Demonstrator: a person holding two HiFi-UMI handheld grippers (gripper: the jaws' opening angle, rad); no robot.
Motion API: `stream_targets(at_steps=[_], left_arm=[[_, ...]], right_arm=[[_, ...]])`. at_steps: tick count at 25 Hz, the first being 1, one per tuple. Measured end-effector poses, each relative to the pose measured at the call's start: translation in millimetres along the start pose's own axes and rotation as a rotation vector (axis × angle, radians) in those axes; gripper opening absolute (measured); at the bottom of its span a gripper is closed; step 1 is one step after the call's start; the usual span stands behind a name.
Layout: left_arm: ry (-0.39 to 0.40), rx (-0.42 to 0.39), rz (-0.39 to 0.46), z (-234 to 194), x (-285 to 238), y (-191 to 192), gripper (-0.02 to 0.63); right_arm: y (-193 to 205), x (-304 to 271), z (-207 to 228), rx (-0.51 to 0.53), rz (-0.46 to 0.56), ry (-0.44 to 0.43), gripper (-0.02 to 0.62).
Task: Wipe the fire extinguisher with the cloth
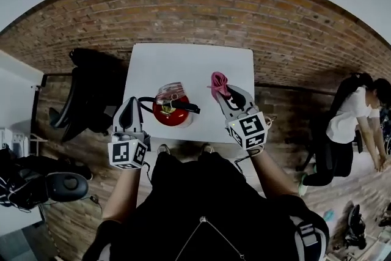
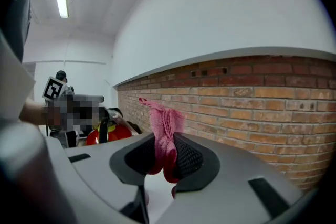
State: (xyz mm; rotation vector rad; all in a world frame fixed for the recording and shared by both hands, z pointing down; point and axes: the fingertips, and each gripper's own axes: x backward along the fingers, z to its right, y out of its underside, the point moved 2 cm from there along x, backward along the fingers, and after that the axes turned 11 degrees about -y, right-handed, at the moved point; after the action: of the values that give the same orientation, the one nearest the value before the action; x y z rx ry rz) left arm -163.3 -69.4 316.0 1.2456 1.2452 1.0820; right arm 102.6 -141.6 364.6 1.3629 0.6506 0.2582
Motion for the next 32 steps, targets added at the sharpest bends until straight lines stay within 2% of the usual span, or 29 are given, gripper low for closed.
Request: stream_targets(at_steps=[5, 11, 20, 26, 32], left_arm=[[-0.069, 0.0, -0.015, 8, -1, 15, 0.029], [-0.152, -0.007, -0.057, 9, 10, 35, 0.029], [-0.223, -0.024, -0.157, 7, 24, 64, 0.029], [-0.246, -0.026, -0.191, 4, 27, 71, 0.029], [-0.255, -0.037, -0.223, -4, 29, 78, 0.031]], right_arm=[[79, -50, 39, -0.08, -0.175, -0.155, 0.101], [171, -104, 59, -0.233, -0.343, -0.32, 0.101], [274, -165, 43, -0.368, -0.587, -0.498, 0.1], [323, -190, 22, -0.436, -0.715, -0.605, 0.1], [348, -209, 11, -0.452, -0.784, -0.651, 0.1]])
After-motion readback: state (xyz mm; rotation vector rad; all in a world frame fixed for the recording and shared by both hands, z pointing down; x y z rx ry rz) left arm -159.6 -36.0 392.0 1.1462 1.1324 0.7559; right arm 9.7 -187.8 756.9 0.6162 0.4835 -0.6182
